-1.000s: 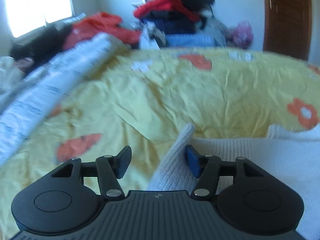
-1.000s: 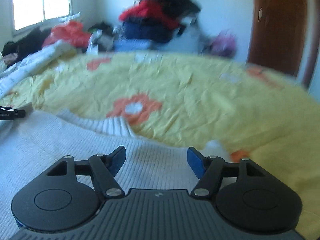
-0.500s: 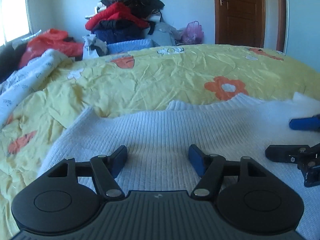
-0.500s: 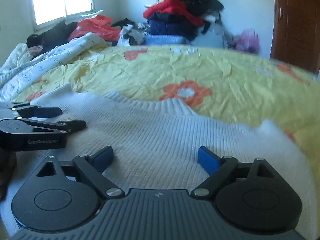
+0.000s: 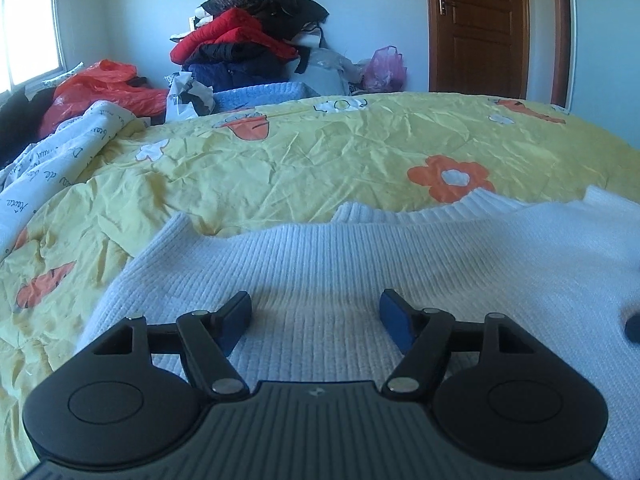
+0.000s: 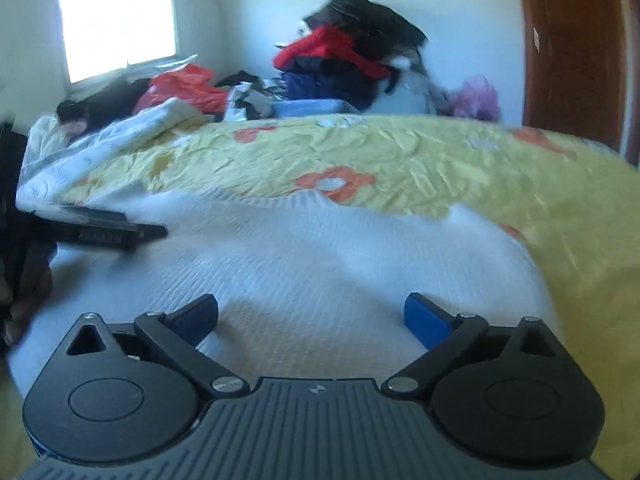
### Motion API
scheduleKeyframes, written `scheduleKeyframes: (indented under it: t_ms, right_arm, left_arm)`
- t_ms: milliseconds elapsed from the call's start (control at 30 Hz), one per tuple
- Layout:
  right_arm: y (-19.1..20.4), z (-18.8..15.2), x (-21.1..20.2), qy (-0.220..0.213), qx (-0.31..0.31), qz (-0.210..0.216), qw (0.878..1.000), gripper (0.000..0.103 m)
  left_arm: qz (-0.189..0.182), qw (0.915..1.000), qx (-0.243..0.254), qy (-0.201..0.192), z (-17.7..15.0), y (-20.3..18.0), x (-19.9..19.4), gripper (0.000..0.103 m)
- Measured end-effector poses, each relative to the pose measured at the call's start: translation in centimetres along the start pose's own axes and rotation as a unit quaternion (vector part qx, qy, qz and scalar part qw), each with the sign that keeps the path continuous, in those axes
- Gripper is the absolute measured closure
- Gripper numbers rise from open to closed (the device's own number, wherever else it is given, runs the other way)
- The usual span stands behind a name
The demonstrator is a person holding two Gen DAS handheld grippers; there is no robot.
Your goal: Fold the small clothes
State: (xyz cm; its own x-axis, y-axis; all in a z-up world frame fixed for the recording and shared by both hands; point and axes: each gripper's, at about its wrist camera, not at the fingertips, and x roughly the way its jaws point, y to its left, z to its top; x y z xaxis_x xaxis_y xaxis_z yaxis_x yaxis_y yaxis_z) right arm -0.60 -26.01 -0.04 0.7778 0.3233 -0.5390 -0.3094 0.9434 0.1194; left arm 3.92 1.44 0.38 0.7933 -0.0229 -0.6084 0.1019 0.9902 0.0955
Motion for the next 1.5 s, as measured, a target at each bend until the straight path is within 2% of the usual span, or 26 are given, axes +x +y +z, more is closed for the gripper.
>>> scheduleKeyframes:
  t_ms: [133, 200, 300, 400, 467, 500, 567, 600, 733, 867, 933, 1000, 1033, 1067, 1133, 1167, 1200, 1267, 1333, 1400, 1500]
  right_arm:
    - [0.3, 0.4, -1.5, 0.002, -0.009, -0.042, 0.999, 0.011]
    - [0.8, 0.1, -3.3, -0.013, -0.021, -0.044, 0.999, 0.01]
    - [1.6, -0.8, -4.9, -0.031, -0.047, -0.042, 0.998, 0.01]
    - [3.3, -1.8, -5.2, -0.027, -0.105, -0.047, 0.993, 0.01]
    - [3.7, -2.6, -4.5, 0.002, -0.132, -0.05, 0.99, 0.007]
    - [3.1, -3.0, -4.0, 0.005, -0.121, -0.044, 0.992, 0.005]
    - [0.7, -3.1, -3.8, 0.006, -0.067, -0.006, 0.998, 0.006]
    - [0.4, -2.8, -4.0, 0.014, -0.068, 0.0, 0.998, 0.006]
    - [1.1, -2.0, -6.0, 0.029, -0.06, -0.016, 0.998, 0.009]
    - [1.6, -2.7, -8.8, 0.015, -0.042, 0.02, 0.999, 0.005]
    - [1.6, -3.7, -7.8, 0.045, -0.053, 0.017, 0.997, 0.006]
    - [2.5, -5.3, -7.0, 0.04, -0.126, 0.0, 0.991, 0.003]
    - [3.1, -5.3, -6.7, 0.044, -0.141, -0.009, 0.989, 0.002]
    - [3.4, -4.8, -6.6, 0.055, -0.138, -0.011, 0.989, 0.001]
    - [3.7, -3.2, -6.8, 0.063, -0.116, -0.004, 0.991, 0.006]
    - [3.6, -2.2, -7.3, 0.049, -0.096, 0.009, 0.994, 0.012]
    - [3.5, -1.5, -7.7, 0.034, -0.079, 0.024, 0.996, 0.009]
    - [4.0, -0.3, -8.2, 0.003, -0.064, 0.047, 0.997, 0.006]
    - [5.2, 0.6, -7.4, -0.007, -0.079, 0.065, 0.995, 0.006]
    - [6.7, 1.0, -6.1, -0.005, -0.106, 0.077, 0.991, 0.006]
    - [9.2, 1.3, -3.2, -0.002, -0.143, 0.094, 0.985, 0.006]
  left_arm:
    - [0.018, 0.9998, -0.004, -0.002, -0.1, 0.1, -1.3, 0.03]
    - [0.029, 0.9995, -0.005, -0.008, -0.7, 0.0, -3.3, 0.025]
    - [0.003, 0.9999, -0.001, -0.015, -2.4, -0.4, -6.2, 0.023]
    - [0.006, 0.9988, 0.043, -0.025, -4.6, -1.4, -7.8, 0.023]
    - [0.006, 0.9977, 0.057, -0.036, -5.7, -1.2, -7.7, 0.023]
    - [-0.005, 0.9983, 0.046, -0.035, -5.7, -0.6, -7.5, 0.021]
    - [-0.022, 0.9989, 0.031, -0.028, -5.5, 0.6, -6.9, 0.015]
    - [-0.024, 0.999, 0.029, -0.024, -5.4, 0.8, -6.9, 0.015]
    - [-0.014, 0.9994, 0.025, -0.022, -5.2, 1.2, -9.4, 0.016]
    - [-0.045, 0.9981, 0.021, -0.037, -6.9, 1.5, -12.2, 0.016]
    - [-0.046, 0.9986, 0.024, -0.006, -8.1, 1.6, -11.3, 0.013]
    - [-0.053, 0.9984, 0.006, -0.017, -8.8, 2.2, -10.9, 0.007]
    - [-0.052, 0.9986, 0.001, -0.012, -8.7, 2.4, -10.6, 0.006]
    - [-0.05, 0.9987, -0.001, -0.003, -8.2, 2.3, -10.6, 0.006]
    - [-0.039, 0.9992, -0.007, 0.003, -7.4, 2.2, -11.5, 0.007]
    - [-0.034, 0.9993, -0.011, -0.006, -7.3, 2.3, -12.3, 0.007]
    - [-0.033, 0.9991, -0.018, -0.02, -7.3, 2.6, -13.1, 0.007]
    - [-0.026, 0.9975, -0.048, -0.045, -7.6, 3.5, -14.6, 0.007]
    - [-0.017, 0.9928, -0.112, -0.039, -8.2, 4.9, -15.2, 0.007]
    - [-0.027, 0.9809, -0.192, -0.016, -9.2, 6.6, -15.1, 0.007]
    - [-0.024, 0.955, -0.296, -0.003, -11.0, 8.7, -15.2, 0.007]
